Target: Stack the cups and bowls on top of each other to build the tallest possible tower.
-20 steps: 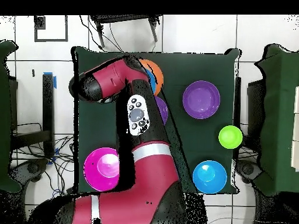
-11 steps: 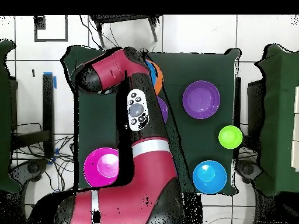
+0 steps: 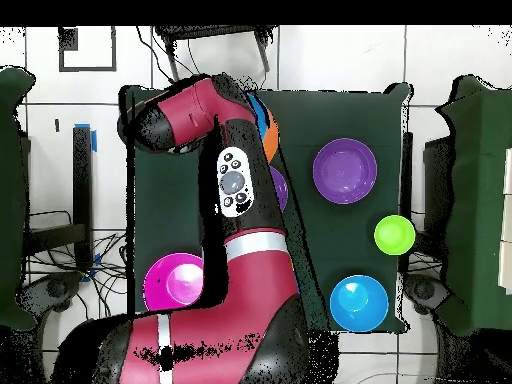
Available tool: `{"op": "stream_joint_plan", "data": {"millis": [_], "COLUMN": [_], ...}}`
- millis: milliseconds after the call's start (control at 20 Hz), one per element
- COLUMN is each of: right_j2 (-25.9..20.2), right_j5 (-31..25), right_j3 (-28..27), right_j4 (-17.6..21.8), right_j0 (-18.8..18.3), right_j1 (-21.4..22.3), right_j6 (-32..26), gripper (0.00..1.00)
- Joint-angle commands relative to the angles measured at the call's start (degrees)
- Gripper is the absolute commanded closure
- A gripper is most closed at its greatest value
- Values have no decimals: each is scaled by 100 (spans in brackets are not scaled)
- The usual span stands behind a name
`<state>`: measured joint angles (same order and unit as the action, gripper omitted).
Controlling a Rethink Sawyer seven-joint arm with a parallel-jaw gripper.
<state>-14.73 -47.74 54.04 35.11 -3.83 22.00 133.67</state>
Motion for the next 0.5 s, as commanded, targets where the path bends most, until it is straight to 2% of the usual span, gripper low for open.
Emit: {"op": "stream_joint_plan", "data": {"millis": [50, 500], "right_j2": [-69, 107], "right_j5": [-390, -412], "right_j3": [4, 535], "right_j4": [297, 250], "right_j0": [57, 33], "right_j1": [-215, -1], "right_j6": [-1243, -1184], "gripper": [100, 100]}}
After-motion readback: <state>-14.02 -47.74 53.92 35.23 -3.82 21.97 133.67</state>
